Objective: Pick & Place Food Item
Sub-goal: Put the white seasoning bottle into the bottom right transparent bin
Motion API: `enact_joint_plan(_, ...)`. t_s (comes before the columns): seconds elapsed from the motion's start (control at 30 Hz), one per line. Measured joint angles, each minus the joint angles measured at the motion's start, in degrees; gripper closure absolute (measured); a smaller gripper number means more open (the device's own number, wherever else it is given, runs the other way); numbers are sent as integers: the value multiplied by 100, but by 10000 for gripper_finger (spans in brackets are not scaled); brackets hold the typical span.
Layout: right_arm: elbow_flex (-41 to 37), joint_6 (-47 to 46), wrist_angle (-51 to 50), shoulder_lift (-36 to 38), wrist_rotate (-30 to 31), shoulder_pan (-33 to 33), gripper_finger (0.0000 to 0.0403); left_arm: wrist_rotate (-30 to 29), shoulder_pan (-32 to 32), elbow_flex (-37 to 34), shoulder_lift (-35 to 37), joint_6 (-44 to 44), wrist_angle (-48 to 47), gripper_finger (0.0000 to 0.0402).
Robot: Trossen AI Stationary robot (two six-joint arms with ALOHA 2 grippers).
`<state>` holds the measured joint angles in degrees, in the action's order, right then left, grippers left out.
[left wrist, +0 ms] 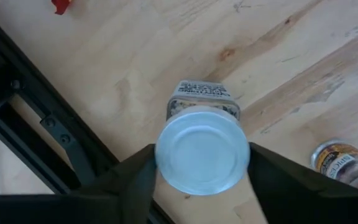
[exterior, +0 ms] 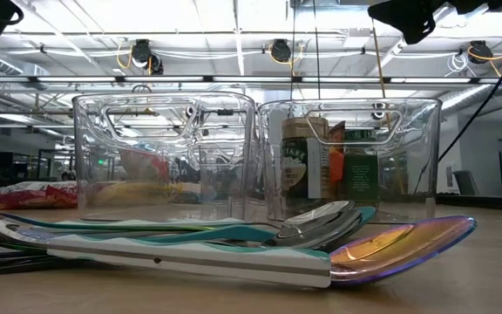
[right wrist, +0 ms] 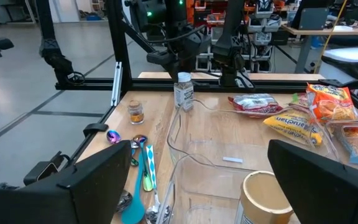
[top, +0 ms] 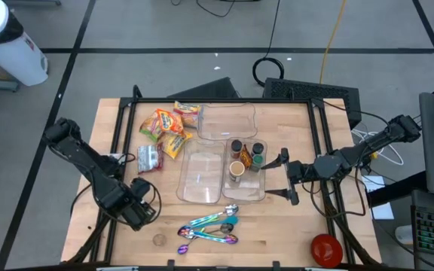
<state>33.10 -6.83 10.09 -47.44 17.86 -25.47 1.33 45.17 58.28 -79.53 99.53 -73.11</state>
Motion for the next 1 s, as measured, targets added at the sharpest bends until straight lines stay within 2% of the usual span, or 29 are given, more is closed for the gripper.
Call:
enact_joint_plan(0.07,2,0,2,0,1,0,30,-100,2,0,6,0,6,196)
enact_joint_plan(0.23,2,0,2,0,-2,-1,30,-314,0,0,4,-120,4,196)
enact_joint_plan(0.4,2,0,0,0,-2,0,30,-243,-27,21,12,-518,-82,196)
enact_joint_plan(0.53,2,0,2,0,-2,-2,30,-423,-99,345,84,-807,-309,196)
enact_joint_plan(0.67,2,0,2,0,-2,-2,30,-1103,-127,1118,85,-1202,-717,196)
enact_joint_plan(0.8,2,0,51,-2,-2,-2,30,-2310,-142,2022,87,-1828,-743,196)
enact_joint_plan(0.9,4,0,61,-2,-6,-2,30,-3297,-260,2566,94,-2706,-276,196)
enact_joint_plan(1.0,4,0,71,-4,-8,-2,30,-3715,-542,2775,94,-4195,709,196)
